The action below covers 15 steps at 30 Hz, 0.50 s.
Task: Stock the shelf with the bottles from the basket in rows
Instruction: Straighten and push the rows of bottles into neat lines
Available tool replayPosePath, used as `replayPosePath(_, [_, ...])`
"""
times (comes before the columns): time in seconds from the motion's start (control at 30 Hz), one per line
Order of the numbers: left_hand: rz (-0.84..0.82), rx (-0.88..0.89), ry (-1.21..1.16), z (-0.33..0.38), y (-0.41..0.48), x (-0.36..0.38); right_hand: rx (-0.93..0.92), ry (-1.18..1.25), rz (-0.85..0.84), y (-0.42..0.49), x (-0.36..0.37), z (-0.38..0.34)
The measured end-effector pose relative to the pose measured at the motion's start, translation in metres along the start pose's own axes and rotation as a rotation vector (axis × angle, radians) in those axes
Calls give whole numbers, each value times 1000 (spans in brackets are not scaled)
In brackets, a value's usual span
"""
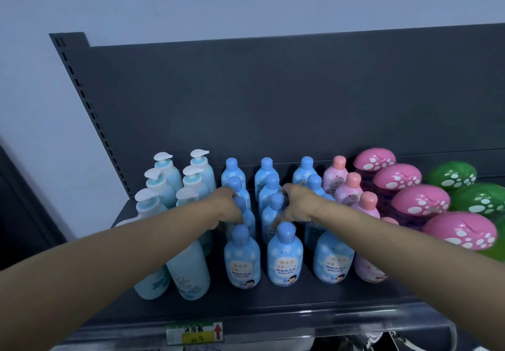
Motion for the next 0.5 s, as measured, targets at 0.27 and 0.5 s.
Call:
replayPosePath(0.27, [15,29,-51,21,23,-66,1,616,78,25,-57,-22])
replayPosePath(0.5, [-182,-157,41,7,55,-23,208,359,-129,64,-7,-4])
Point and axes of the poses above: each hand's wrist, its own y-axis towards the middle knuckle, its own x-axis out of the palm, z = x × y, the point moved 5 cm from there along y, towards the middle knuckle, and after that the axes turned 11 degrees about y, right-handed, at the moved point
